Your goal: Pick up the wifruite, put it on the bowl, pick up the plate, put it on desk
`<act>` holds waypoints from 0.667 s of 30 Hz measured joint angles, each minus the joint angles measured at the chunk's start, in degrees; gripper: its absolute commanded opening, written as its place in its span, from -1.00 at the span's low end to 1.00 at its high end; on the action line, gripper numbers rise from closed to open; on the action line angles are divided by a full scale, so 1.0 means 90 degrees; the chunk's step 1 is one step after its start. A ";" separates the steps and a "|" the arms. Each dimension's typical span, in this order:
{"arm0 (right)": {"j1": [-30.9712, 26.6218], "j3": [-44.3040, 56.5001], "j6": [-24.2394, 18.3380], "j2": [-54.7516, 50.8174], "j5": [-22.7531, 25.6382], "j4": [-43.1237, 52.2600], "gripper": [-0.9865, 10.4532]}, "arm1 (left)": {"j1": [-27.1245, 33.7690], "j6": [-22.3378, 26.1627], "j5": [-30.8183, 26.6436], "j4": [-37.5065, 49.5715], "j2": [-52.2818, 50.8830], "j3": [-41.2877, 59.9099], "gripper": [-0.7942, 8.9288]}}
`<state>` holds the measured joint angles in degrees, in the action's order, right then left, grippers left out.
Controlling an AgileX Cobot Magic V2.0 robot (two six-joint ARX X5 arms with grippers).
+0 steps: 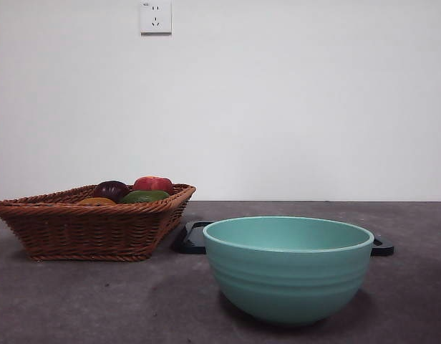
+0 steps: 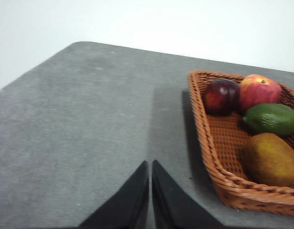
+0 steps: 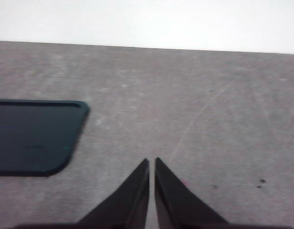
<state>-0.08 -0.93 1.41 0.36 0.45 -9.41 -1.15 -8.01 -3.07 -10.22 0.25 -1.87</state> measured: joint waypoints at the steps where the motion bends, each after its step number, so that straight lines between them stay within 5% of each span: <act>1: 0.0000 0.0000 0.0073 0.0000 -0.0036 -0.0002 -0.81 | -0.0002 -0.0029 0.0007 0.0007 0.0000 -0.0002 -0.82; 13: 0.0238 -0.1132 0.1389 0.0027 -0.0068 -0.0202 -0.81 | -0.0236 -0.0920 0.0070 0.0236 0.0423 -0.0940 -0.82; 20: 0.0355 -0.2341 0.1676 0.0707 -0.0435 -0.1052 -0.81 | -0.0420 -0.1185 0.0804 0.0141 0.1438 -0.1950 -0.82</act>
<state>3.11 -22.00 16.49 6.72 -3.46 -18.87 -4.93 -18.68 4.16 -8.95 13.19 -19.42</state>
